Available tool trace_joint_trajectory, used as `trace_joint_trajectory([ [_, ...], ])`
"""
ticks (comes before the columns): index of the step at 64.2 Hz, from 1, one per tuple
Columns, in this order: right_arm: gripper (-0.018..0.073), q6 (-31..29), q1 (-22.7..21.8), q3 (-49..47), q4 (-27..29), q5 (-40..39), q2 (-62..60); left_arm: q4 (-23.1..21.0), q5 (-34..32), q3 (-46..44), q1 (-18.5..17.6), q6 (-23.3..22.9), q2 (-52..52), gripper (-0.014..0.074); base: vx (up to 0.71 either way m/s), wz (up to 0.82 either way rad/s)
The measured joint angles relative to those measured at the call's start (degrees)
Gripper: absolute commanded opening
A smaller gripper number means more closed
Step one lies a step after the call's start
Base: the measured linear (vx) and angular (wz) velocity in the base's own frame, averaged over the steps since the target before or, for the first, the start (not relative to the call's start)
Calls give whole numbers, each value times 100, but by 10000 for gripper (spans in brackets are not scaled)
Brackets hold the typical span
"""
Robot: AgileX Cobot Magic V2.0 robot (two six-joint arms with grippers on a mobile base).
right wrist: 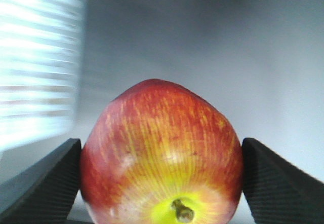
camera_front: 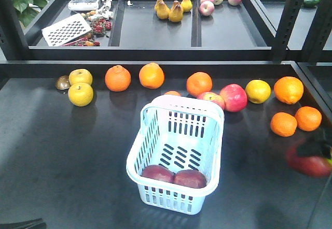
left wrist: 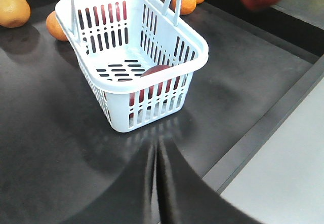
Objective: Pick three apples into basket with both arms
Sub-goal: 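Grasp a third red apple beside the oranges with the right gripper, then carry the held apple over the basket and lower it inside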
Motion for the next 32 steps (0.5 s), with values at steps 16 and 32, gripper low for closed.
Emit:
trace_joint_trajectory([
  [16,-4,-153,1763,6,633,266,-830,0,0,0,0,0,0,-6,0,0],
  [32,10,32,3818,37,852,-1214,-552,0,0,0,0,0,0,-6,0,0],
])
